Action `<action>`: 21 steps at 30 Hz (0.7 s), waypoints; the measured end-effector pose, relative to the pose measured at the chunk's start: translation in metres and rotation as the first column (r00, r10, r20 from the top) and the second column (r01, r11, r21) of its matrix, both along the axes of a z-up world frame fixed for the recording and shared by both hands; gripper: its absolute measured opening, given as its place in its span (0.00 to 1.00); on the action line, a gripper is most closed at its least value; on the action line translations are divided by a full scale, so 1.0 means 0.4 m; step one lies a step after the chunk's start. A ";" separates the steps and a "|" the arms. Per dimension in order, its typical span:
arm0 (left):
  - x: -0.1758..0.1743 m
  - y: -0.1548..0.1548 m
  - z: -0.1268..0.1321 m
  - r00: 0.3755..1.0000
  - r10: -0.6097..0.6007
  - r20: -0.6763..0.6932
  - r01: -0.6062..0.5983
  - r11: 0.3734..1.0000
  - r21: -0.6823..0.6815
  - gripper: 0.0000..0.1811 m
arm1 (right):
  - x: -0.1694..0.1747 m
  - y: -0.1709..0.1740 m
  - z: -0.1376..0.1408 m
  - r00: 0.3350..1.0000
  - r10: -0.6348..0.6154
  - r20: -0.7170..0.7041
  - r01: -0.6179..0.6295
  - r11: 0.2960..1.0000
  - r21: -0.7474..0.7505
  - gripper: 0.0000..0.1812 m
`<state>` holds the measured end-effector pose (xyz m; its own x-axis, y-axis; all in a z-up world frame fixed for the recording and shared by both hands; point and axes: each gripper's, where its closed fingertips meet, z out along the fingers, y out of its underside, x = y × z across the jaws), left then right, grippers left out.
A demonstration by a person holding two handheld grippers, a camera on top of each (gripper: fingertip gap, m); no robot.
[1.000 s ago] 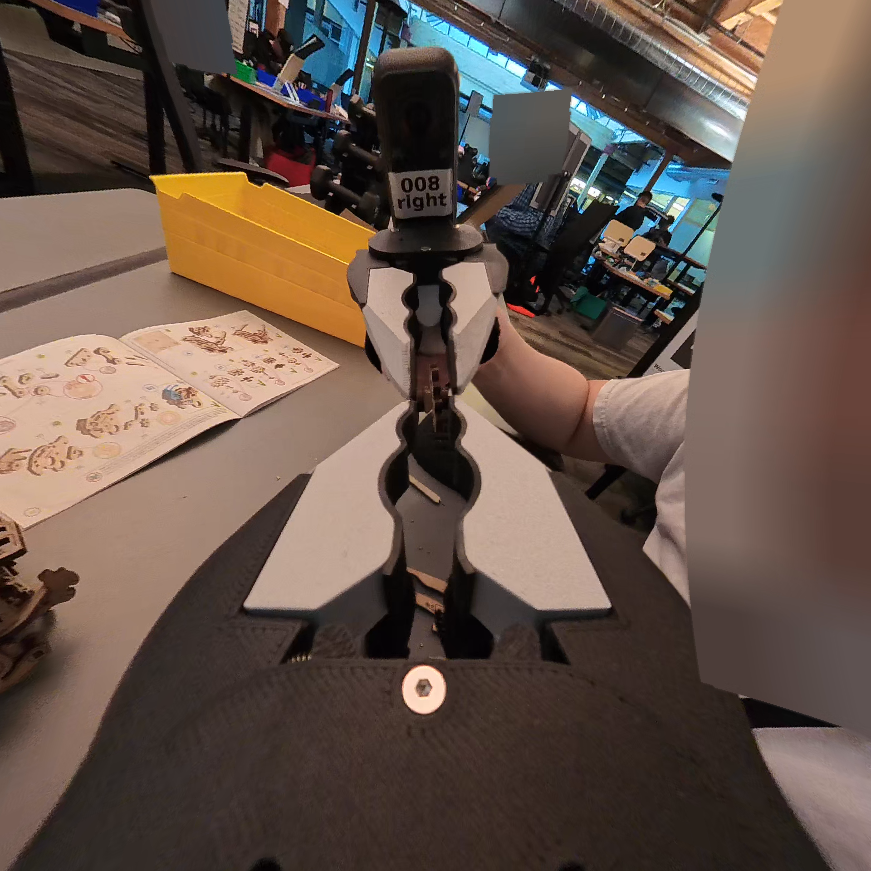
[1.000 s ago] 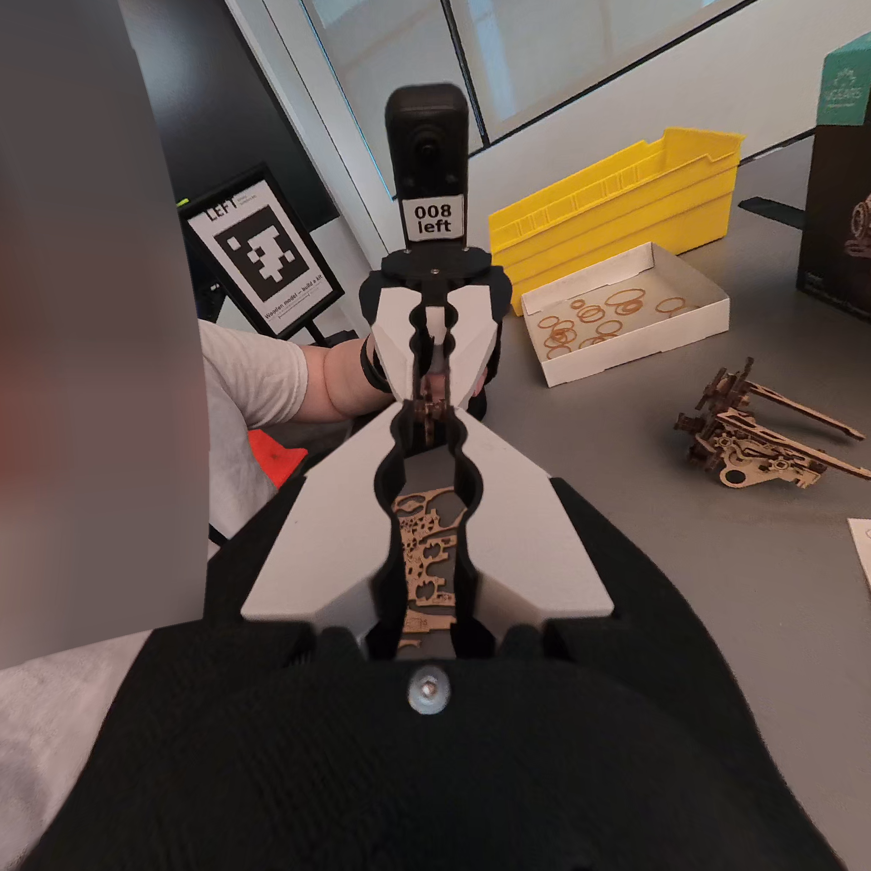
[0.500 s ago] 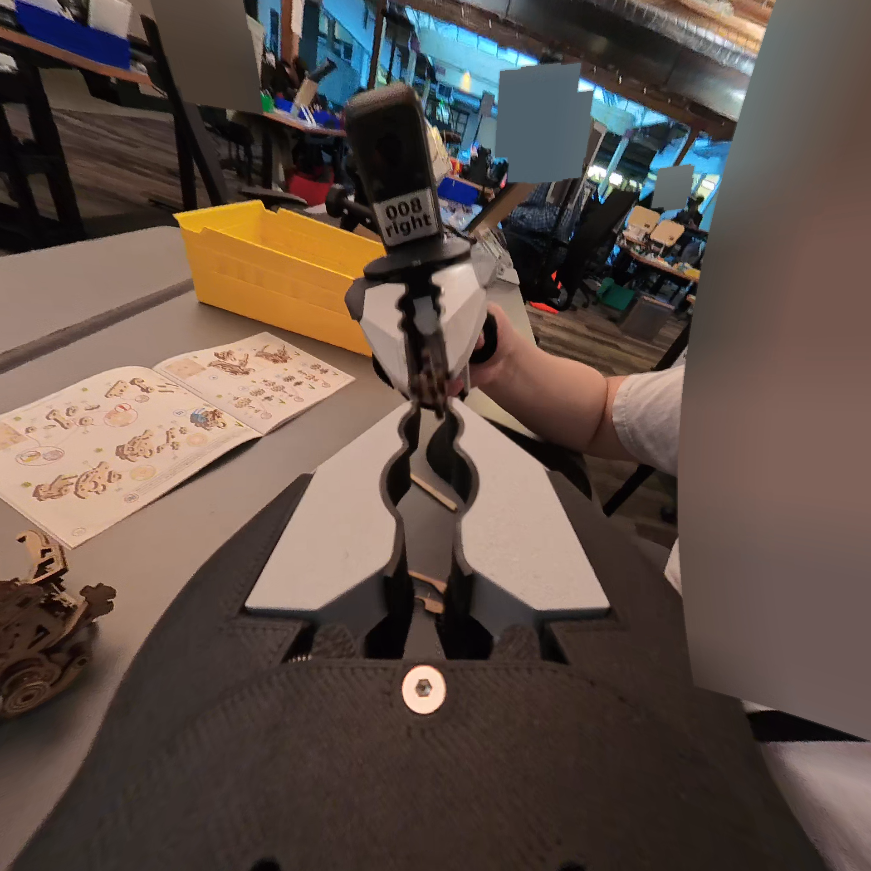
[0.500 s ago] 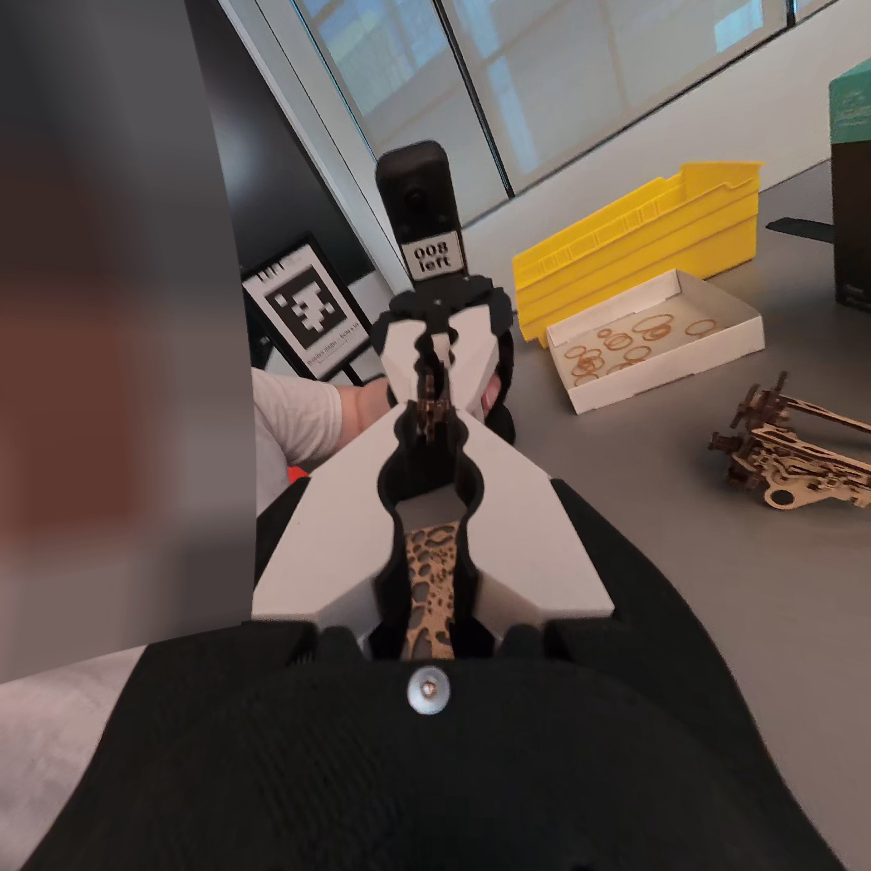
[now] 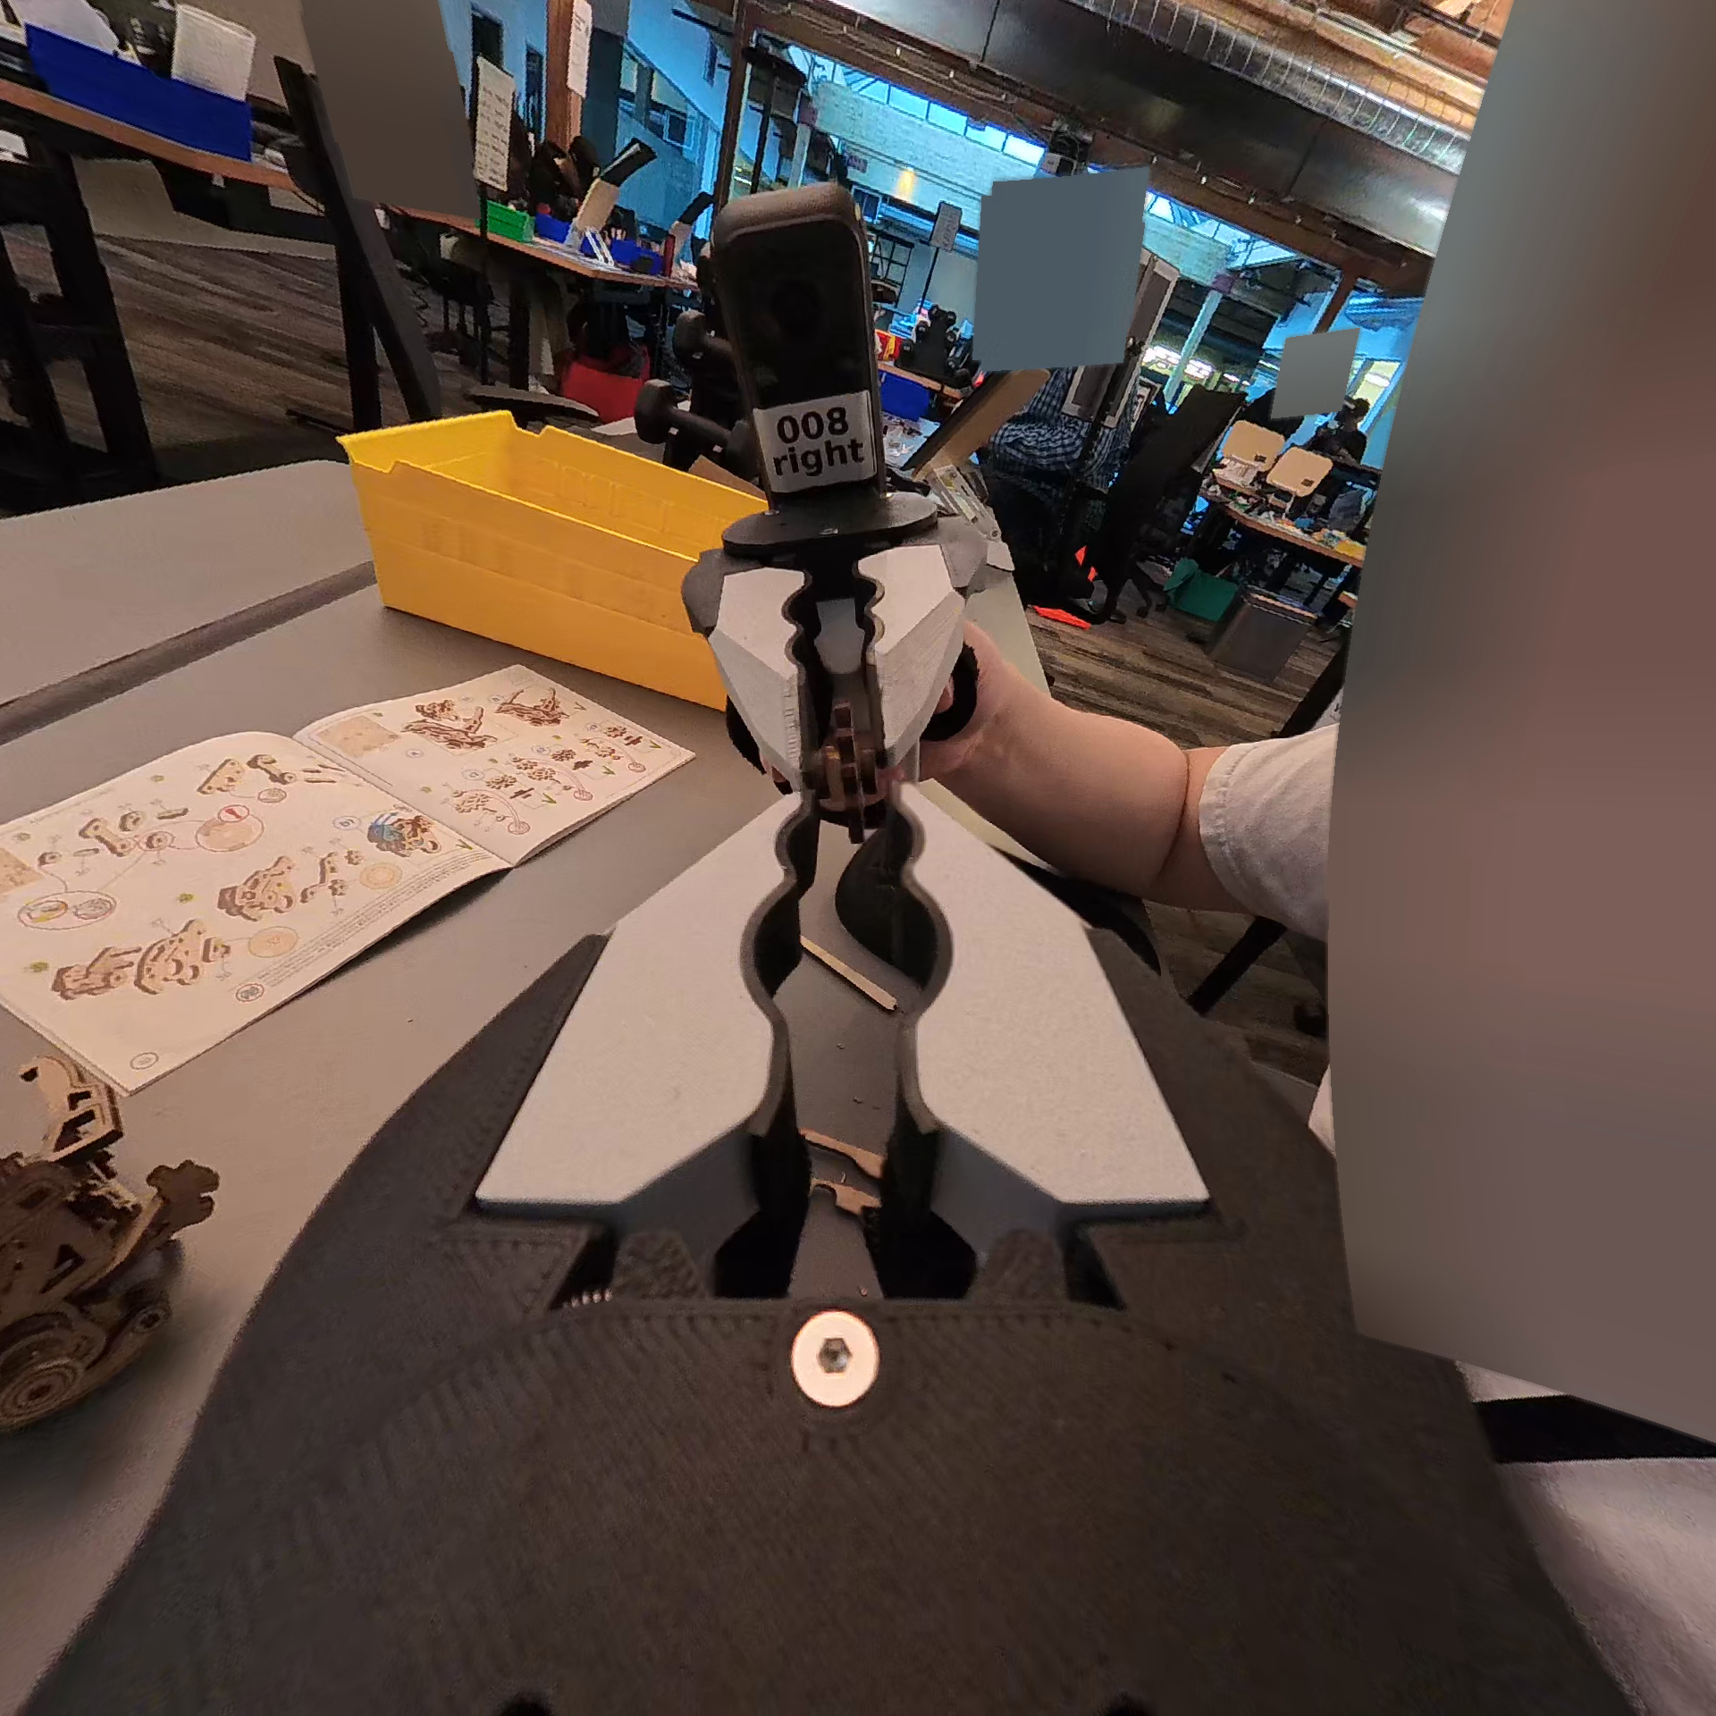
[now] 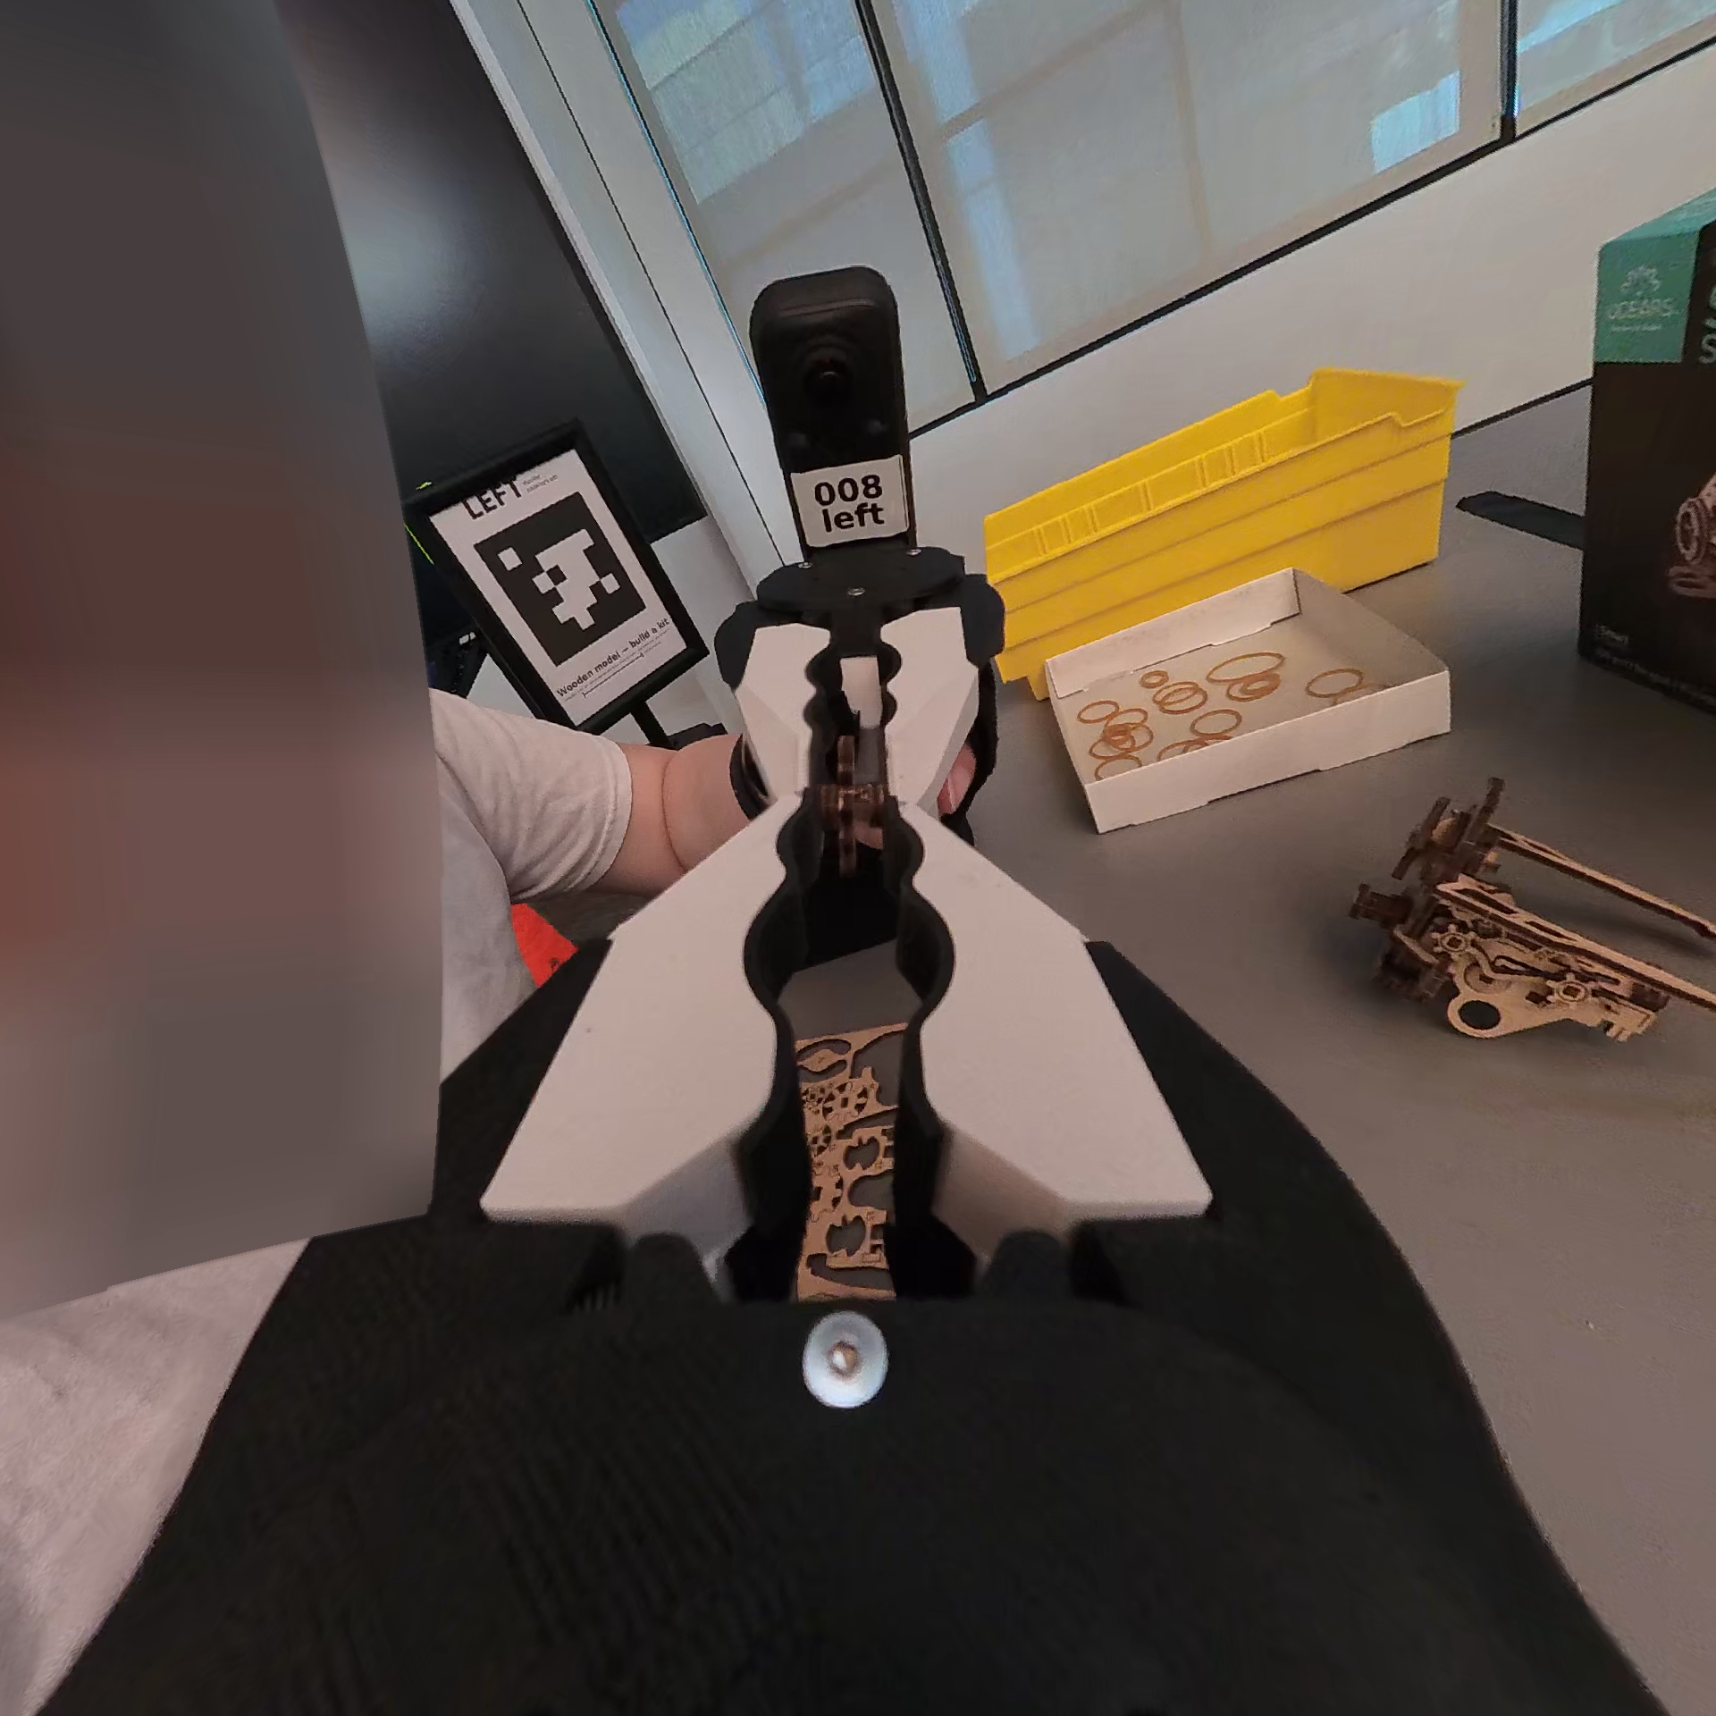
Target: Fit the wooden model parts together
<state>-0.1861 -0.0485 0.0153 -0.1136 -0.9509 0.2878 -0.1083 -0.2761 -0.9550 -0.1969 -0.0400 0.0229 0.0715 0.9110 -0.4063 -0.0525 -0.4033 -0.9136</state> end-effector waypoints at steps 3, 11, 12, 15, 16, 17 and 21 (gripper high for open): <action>0.001 0.002 -0.002 1.000 0.006 -0.001 -0.006 1.000 -0.006 0.06 | 0.000 0.001 -0.002 1.000 -0.003 0.003 0.003 1.000 0.010 0.05; -0.003 0.002 -0.008 1.000 0.005 -0.024 -0.005 1.000 0.003 0.05 | -0.003 -0.005 -0.003 0.999 -0.002 0.033 0.000 0.998 0.062 0.09; -0.003 0.001 -0.008 1.000 0.004 -0.029 -0.004 1.000 0.004 0.05 | -0.003 -0.007 -0.003 0.999 0.000 0.032 -0.002 0.998 0.060 0.09; -0.002 0.003 -0.015 0.999 0.017 -0.049 -0.016 1.000 0.026 0.05 | -0.002 0.004 -0.010 0.999 -0.028 0.039 0.026 0.999 0.042 0.06; -0.002 0.003 -0.015 0.999 0.020 -0.051 -0.018 0.999 0.032 0.05 | -0.002 0.004 -0.010 0.999 -0.024 0.029 0.023 0.999 0.025 0.06; -0.002 0.003 -0.015 0.998 0.022 -0.056 -0.020 0.999 0.034 0.05 | -0.002 0.004 -0.010 1.000 -0.019 0.022 0.019 1.000 0.009 0.06; -0.002 -0.002 -0.018 0.998 0.019 -0.063 -0.016 0.998 0.059 0.05 | -0.002 -0.002 -0.012 0.999 -0.009 0.034 0.008 1.000 0.020 0.05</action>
<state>-0.1868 -0.0494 0.0080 -0.0801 -0.9681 0.2373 -0.1648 -0.2220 -0.9610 -0.1977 -0.0409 0.0182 0.0928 0.9182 -0.3851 -0.0241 -0.3846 -0.9228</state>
